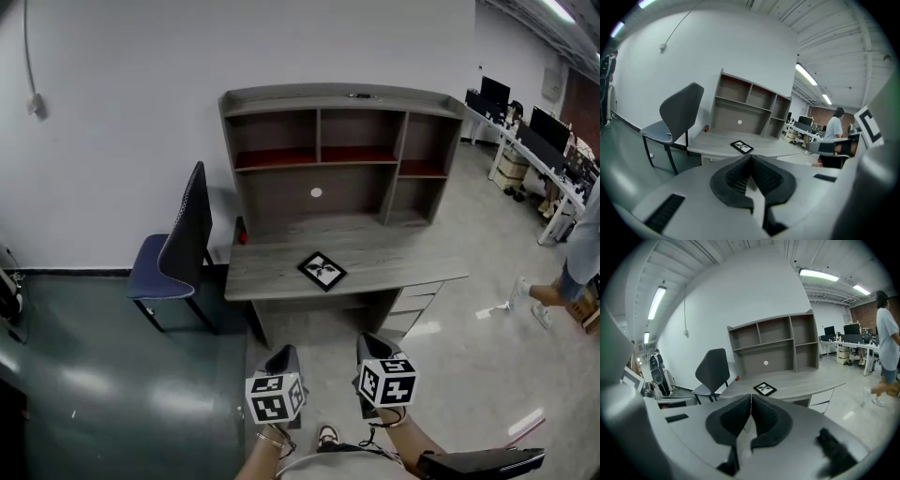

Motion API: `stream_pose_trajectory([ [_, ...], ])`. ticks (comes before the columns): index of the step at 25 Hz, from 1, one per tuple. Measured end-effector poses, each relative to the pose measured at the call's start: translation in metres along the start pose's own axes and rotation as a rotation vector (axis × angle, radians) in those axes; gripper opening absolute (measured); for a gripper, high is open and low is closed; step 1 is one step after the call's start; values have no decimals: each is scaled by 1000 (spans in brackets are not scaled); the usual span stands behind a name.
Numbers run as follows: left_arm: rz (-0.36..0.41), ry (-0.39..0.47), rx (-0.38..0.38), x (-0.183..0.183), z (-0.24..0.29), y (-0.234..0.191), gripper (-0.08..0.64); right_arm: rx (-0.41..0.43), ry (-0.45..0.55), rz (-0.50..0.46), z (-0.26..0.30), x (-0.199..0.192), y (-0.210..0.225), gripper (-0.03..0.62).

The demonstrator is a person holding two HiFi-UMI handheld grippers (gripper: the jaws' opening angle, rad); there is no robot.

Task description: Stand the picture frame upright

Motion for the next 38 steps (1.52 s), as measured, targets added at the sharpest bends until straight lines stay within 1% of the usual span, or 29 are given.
stream_pose_trajectory([
  [9, 25, -15, 5, 28, 59, 9, 12, 0, -13, 27, 45, 36, 47, 32],
  [16, 31, -38, 51, 37, 78, 9, 12, 25, -26, 43, 71, 55, 72, 32],
  [22, 35, -77, 88, 34, 84, 7, 12, 37, -47, 67, 83, 57, 85, 32],
  [26, 56, -71, 92, 41, 90, 7, 12, 34, -49, 84, 89, 58, 90, 32],
  [31, 61, -54, 88, 49, 106, 0, 12, 25, -36, 87, 101, 63, 94, 32],
  [38, 49, -31, 77, 62, 143, -22, 12, 2, -20, 78, 135, 83, 96, 32],
])
Point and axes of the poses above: the fingertips, and each gripper's own axes: z forward along the fingers, y to its right, x out of its top, the point moved 8 cm from there along -z, backward along the fingers, and after that the axes turned 10 degrees about z, right-handed, at the moved point
